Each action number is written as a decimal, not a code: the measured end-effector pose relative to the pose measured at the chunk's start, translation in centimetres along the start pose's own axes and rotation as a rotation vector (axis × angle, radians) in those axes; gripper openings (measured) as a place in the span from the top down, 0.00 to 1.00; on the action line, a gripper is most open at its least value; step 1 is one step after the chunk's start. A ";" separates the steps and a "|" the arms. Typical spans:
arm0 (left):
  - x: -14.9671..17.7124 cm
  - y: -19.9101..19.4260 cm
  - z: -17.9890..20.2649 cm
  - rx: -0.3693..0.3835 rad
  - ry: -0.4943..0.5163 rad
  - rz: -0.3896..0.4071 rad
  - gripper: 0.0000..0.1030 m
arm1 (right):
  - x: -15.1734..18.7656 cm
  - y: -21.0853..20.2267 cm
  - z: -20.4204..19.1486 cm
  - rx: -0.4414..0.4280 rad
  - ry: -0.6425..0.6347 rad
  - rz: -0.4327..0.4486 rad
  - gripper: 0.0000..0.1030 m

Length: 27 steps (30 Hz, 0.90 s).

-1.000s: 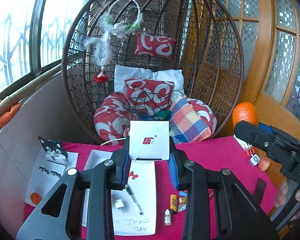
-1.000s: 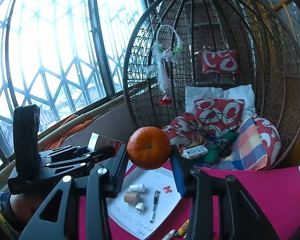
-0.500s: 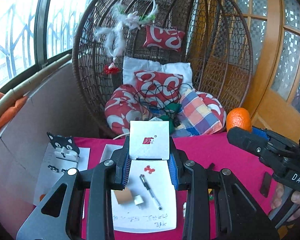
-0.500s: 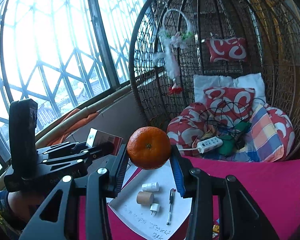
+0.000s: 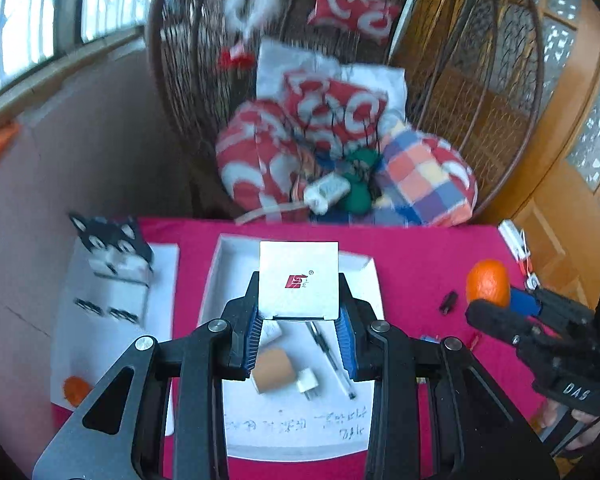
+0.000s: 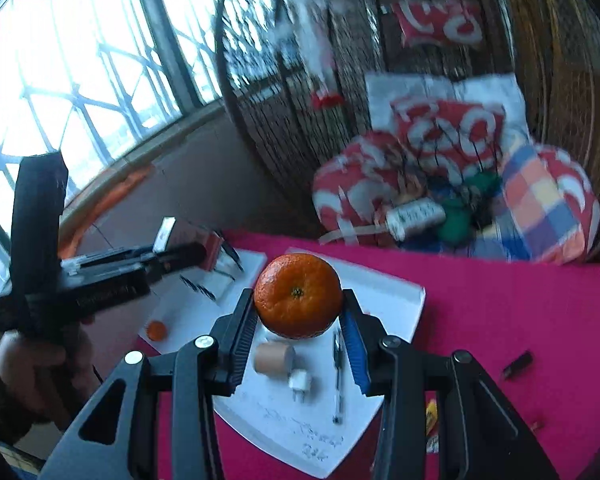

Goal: Organize rigid objects
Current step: 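Lift and carry the orange and white box over the tray with both tools, then open the left tool to drop the box while the right tool releases the orange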

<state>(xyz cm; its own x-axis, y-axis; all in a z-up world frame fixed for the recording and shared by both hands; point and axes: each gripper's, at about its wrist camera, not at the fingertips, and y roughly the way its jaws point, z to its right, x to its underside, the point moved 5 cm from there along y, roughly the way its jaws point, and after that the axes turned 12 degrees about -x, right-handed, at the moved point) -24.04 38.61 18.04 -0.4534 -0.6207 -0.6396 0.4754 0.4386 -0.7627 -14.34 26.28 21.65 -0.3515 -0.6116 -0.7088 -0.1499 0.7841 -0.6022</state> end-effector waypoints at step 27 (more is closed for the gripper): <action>4.8 14.9 0.1 -0.150 0.103 -0.332 0.68 | 10.3 14.8 5.8 0.140 0.038 -0.454 0.59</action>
<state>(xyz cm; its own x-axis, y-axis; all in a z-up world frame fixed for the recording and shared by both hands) -19.02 42.13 3.63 -0.6412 -0.6799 -0.3558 0.1776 0.3196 -0.9307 -14.85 30.93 3.31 -0.3129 -0.8827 -0.3507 -0.1713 0.4156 -0.8933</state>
